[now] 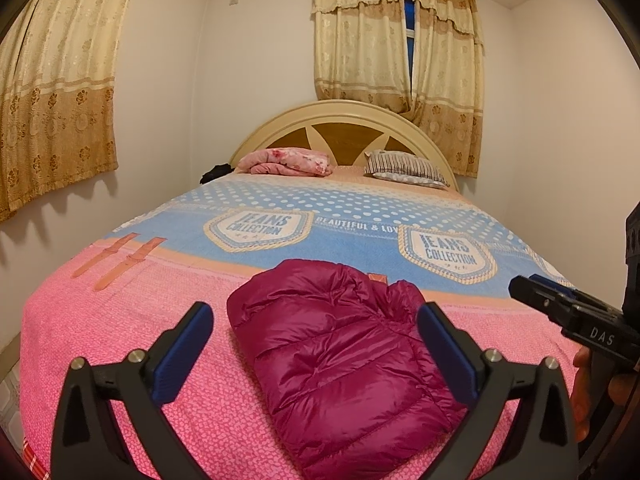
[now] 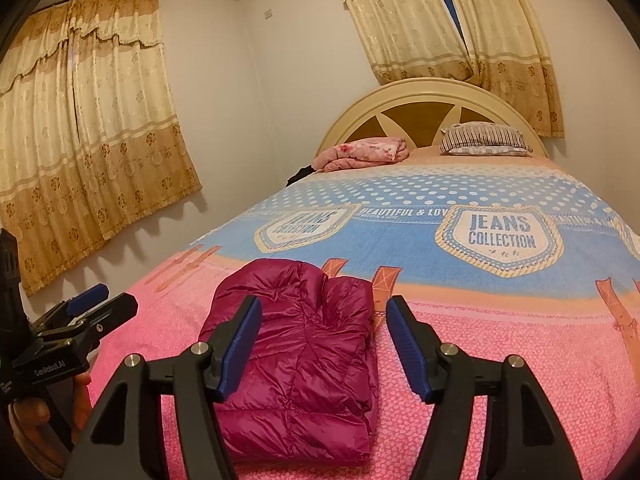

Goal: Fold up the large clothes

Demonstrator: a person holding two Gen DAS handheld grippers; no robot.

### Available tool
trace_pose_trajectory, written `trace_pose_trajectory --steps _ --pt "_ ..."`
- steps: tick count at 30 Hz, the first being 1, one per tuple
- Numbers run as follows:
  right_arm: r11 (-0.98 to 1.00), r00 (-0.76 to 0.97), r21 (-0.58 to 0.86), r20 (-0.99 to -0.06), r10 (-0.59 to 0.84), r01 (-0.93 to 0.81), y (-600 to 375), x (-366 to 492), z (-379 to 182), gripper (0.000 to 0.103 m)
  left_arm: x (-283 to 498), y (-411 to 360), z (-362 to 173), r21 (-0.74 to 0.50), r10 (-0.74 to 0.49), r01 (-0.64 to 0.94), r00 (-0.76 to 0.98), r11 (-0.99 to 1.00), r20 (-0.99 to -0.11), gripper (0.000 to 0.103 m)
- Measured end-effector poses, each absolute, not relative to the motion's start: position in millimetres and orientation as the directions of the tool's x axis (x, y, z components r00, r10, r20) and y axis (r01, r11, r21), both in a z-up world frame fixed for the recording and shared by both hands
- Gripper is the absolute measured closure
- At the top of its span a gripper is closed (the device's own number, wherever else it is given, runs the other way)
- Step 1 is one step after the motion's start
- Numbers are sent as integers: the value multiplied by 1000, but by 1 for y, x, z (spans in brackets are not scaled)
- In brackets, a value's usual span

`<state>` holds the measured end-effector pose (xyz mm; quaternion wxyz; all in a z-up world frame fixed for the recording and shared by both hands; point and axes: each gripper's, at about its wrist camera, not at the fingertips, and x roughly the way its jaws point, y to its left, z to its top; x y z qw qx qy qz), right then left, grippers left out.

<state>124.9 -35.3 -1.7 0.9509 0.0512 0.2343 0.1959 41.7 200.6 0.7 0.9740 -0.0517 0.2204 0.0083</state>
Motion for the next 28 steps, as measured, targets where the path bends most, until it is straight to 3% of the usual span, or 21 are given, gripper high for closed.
trace_pose_trajectory --steps 28 --pt "916 813 143 -425 398 -374 -30 116 -7 34 43 196 1 -66 19 -54 895 996 -445 0"
